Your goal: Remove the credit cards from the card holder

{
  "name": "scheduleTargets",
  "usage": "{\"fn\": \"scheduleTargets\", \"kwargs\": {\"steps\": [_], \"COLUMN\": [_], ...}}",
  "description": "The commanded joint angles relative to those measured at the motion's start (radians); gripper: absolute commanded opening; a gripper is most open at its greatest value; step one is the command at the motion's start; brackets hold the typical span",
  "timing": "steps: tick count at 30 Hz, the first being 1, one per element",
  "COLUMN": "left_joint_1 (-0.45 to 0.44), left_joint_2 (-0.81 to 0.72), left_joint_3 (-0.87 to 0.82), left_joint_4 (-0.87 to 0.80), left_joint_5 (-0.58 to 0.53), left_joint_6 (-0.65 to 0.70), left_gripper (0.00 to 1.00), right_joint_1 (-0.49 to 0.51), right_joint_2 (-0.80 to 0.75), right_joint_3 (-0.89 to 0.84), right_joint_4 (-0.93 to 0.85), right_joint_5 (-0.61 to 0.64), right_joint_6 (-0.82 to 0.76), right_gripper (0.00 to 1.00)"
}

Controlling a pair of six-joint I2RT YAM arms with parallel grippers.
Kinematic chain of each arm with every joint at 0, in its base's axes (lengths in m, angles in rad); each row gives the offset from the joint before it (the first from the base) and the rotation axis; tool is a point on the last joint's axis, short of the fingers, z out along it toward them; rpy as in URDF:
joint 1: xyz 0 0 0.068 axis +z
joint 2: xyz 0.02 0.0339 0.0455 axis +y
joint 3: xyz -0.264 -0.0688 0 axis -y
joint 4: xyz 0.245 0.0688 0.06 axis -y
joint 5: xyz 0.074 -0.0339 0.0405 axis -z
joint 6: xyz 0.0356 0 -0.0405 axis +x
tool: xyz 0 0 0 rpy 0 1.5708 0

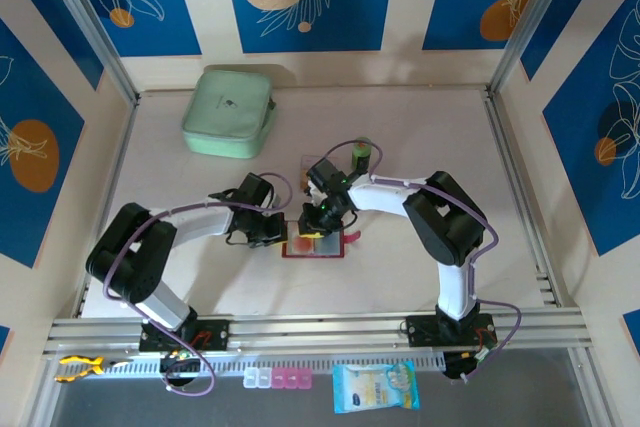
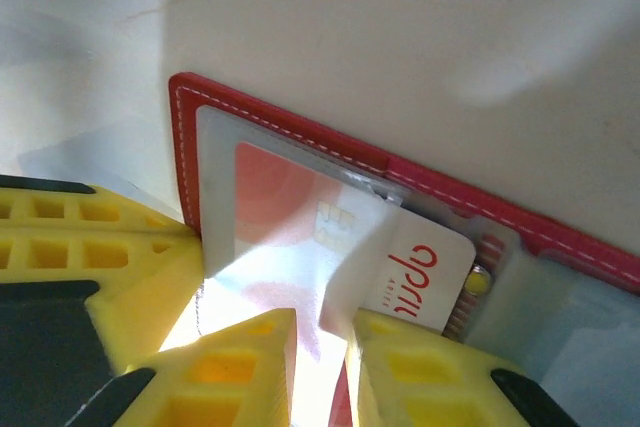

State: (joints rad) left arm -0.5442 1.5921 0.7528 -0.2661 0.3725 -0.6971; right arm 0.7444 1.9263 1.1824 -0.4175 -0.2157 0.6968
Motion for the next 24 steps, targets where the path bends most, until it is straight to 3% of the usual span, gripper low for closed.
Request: {"fn": "scheduleTargets", "kwargs": {"steps": [1,12,24], "left_joint_1": [0.011,0.012,-0.028], "left_joint_2": [0.021,-0.023,-0.036], "left_joint_3": [-0.033,-0.024,0.101], "left_joint_4": [-0.025,-0.054,-0.117], "left_joint_5": [-0.006,-0.002,0.021], "left_joint_6": [0.012,0.000,0.004], "left_gripper": [0.04,0.04,0.06], "right_joint_1": [0.000,0.000,-0.013], "right_joint_2": [-0.010,-0.055,-0.134], "right_joint_3": [0.002,0.009,-0.002], "right_joint_4": [-0.092,-0.096,-0.100], "right_joint_5": [0.054,0.026,0.023], "right_joint_6": [-0.028,-0.020,-0.010], "right_gripper": [0.23,0.23,0.24]}}
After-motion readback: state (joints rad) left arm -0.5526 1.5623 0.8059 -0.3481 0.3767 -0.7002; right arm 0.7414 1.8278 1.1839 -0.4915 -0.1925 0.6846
